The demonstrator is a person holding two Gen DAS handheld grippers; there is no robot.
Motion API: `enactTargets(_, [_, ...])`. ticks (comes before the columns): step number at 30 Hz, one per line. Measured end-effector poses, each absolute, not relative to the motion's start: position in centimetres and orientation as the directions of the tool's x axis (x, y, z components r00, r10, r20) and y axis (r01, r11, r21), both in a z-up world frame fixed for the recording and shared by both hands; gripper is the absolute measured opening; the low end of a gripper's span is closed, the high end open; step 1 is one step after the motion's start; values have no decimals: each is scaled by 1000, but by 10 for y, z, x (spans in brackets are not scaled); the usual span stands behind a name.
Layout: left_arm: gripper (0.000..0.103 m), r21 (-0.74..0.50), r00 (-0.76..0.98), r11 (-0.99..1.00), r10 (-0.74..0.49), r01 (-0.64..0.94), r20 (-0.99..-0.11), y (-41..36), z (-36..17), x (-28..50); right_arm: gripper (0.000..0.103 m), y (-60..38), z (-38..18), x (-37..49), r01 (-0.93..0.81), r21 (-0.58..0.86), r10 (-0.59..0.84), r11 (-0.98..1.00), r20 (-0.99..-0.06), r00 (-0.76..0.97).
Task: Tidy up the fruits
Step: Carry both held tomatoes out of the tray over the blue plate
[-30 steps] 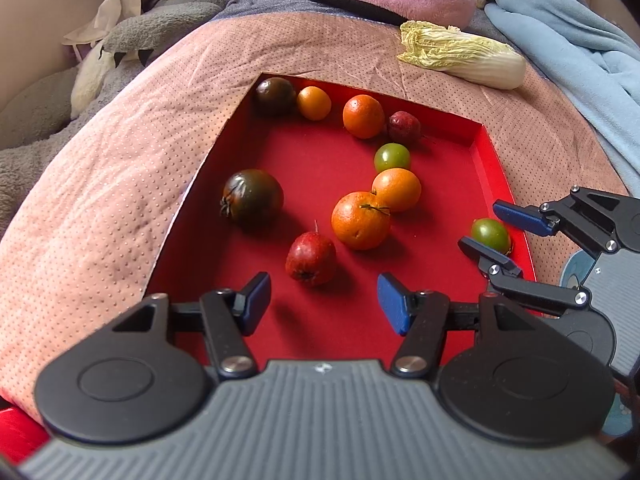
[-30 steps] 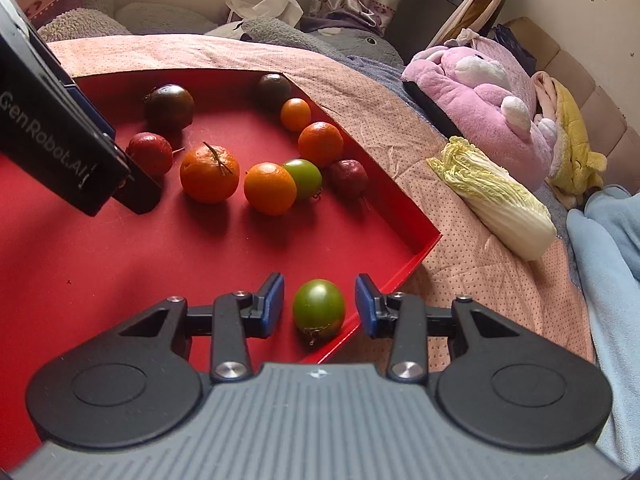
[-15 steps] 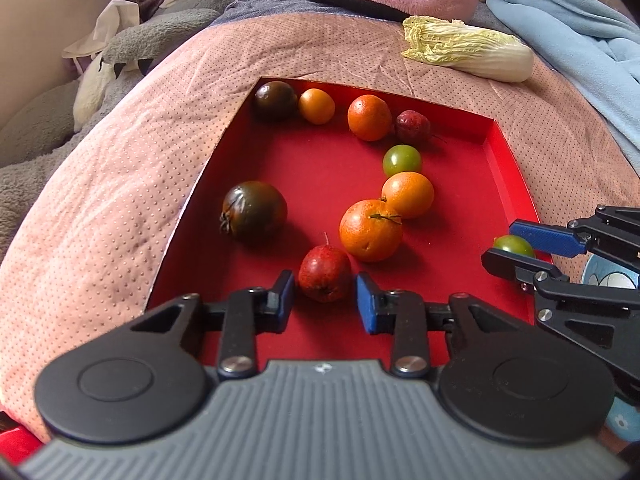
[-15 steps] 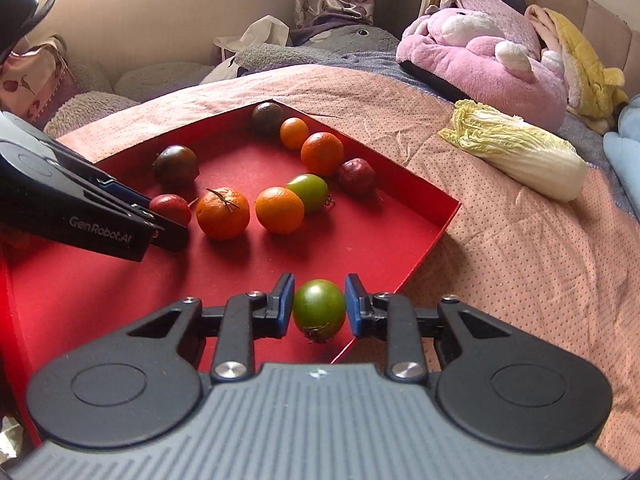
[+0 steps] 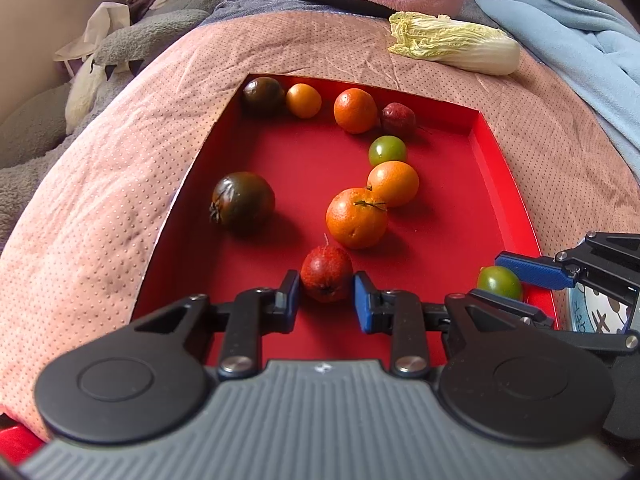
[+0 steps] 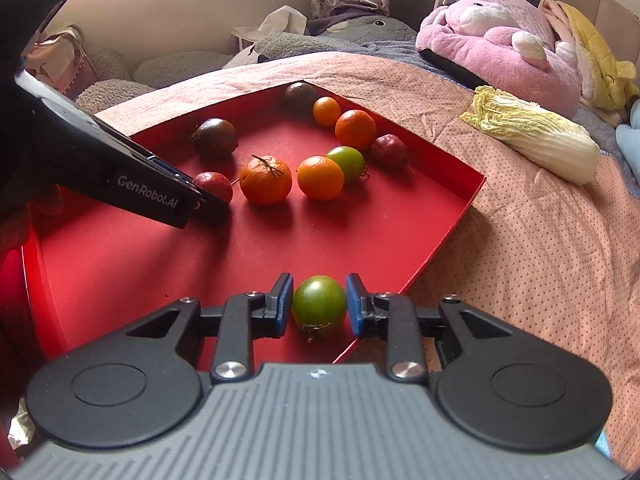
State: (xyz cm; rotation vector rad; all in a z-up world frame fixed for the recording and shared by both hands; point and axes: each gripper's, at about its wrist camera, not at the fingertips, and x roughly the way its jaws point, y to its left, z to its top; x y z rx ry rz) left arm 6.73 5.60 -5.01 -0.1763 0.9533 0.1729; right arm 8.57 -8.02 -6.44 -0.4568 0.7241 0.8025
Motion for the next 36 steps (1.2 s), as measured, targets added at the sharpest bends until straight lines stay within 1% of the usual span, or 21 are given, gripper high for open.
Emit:
enactTargets(3, [33,-59,566,974,78,-218,-820,54,-50,67,34,-77,-66,79,-796,-132,471,590,-745,473])
enactTargets(10, [33,-49,567,976,83,-213,-819,52,-50,65,33,-79,-64,79,-795,-113,477,596,-747,463])
enactTargets(17, [32,-69,578,975,69,-213,-813,52,-47,61,33,-98,-51,80,-744,45,538,666,-720,438])
enactTargets(25, [32,-83,606,975,62,-208,-793,48,-39,52,33,-129,-33,71,-691,214,617,690,-673,407])
enactTargets(36, [32,-93,655,981,42,-170,-754,31,-25,34,33,-161,-22,51,-680,251,643,689,-645,414])
